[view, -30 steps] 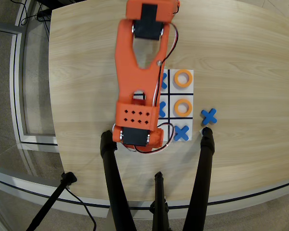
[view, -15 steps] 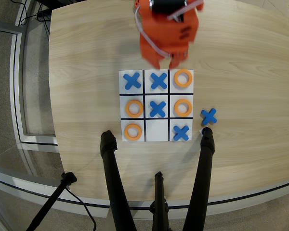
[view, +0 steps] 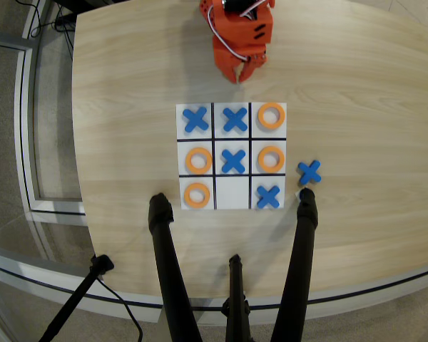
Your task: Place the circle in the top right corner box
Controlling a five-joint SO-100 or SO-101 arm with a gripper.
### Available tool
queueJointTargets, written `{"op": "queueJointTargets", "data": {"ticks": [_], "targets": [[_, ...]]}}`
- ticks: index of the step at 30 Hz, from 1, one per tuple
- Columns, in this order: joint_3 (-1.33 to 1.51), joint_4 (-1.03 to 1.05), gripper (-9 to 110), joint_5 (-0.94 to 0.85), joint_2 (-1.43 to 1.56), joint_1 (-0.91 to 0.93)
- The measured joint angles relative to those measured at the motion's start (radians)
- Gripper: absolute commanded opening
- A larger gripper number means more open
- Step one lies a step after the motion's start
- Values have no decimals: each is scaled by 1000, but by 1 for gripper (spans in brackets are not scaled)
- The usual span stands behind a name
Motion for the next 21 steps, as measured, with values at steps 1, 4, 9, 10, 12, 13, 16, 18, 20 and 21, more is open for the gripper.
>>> {"op": "queueJointTargets", "data": {"ticks": [1,4,9,10,12,13,16,18,20,21], "targets": [[0,0,0,0,2,8],[0,-2,0,-37,3,71],[0,5,0,-49,9,407],[0,5,0,-49,14,512],[0,3,0,-49,25,759],[0,3,0,-49,25,896],[0,3,0,-49,25,1289],[0,3,0,-48,25,1470],[0,3,0,-46,25,1542],[0,3,0,-48,25,1554]]}}
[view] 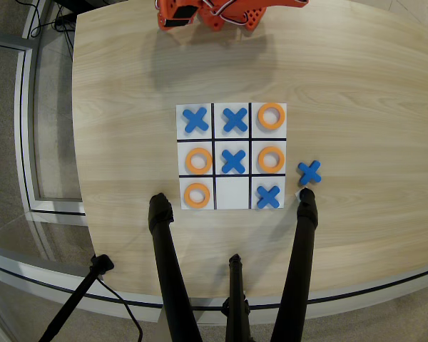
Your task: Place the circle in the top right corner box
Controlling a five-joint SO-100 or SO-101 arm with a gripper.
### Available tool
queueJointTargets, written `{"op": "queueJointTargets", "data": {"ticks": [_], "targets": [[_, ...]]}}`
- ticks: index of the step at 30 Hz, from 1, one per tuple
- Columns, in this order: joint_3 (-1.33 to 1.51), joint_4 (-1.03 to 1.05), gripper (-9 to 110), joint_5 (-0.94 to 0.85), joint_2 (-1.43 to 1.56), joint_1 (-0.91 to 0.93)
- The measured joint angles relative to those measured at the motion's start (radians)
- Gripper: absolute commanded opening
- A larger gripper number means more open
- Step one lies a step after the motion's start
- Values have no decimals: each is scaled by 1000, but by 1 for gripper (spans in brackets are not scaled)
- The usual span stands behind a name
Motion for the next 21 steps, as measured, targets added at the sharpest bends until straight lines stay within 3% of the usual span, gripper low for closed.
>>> {"op": "queueJointTargets", "data": {"ticks": [21], "targets": [[0,0,0,-2,0,23]]}}
